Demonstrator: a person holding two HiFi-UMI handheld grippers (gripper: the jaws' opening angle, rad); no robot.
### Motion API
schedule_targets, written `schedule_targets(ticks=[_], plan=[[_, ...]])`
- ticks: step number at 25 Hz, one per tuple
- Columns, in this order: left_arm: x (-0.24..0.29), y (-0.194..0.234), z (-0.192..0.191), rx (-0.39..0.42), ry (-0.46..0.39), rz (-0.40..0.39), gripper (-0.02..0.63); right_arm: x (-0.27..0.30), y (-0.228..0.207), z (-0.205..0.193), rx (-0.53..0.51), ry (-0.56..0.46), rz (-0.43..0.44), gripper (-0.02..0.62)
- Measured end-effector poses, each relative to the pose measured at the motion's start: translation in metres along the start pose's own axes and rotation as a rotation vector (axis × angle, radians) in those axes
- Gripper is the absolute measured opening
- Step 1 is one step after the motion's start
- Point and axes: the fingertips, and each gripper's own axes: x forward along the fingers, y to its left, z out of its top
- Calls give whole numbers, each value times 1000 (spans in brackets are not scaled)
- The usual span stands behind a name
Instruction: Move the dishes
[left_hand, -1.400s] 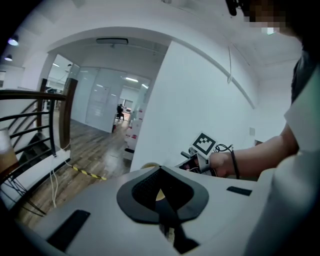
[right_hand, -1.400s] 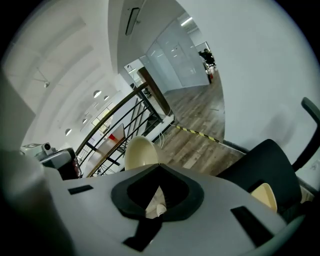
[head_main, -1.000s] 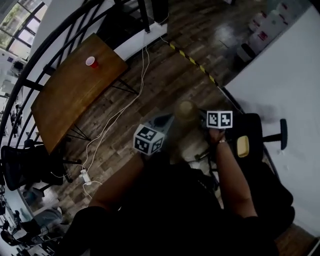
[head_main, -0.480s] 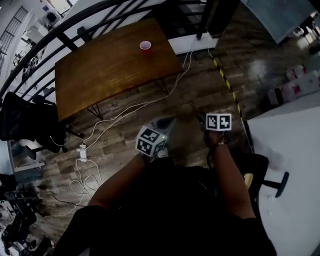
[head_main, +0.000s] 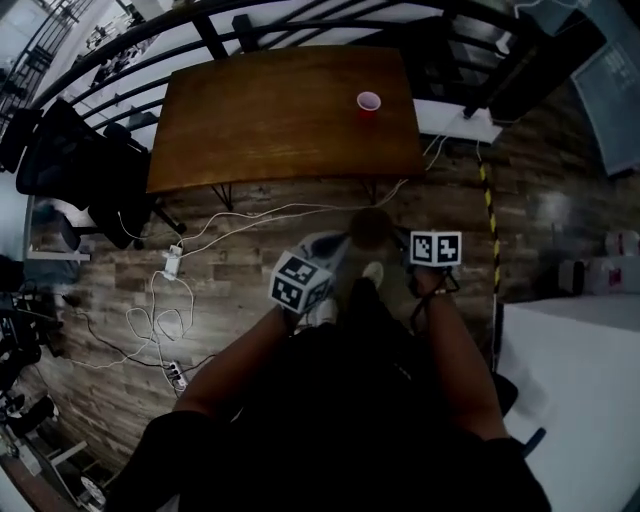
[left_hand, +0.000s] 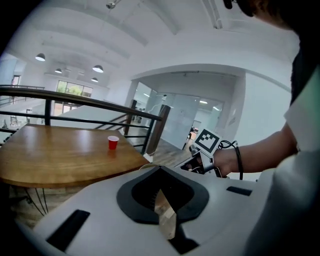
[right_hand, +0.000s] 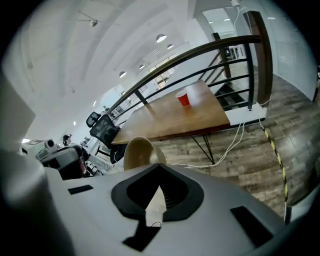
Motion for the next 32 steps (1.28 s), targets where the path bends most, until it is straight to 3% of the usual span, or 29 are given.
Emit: schedule_targets(ticks=[10, 15, 23, 32], plan=[[35, 59, 56, -46, -38, 194, -5, 51, -8, 112, -148, 67, 144, 14], [55, 71, 83, -55, -73, 253, -5, 63, -18, 153, -184, 78, 187, 14], [70, 107, 96, -84, -72, 306, -5, 85, -20, 194, -196, 86, 214, 14], [90, 176, 133, -70, -77, 255, -5, 124, -2, 251, -191, 67, 196, 14]])
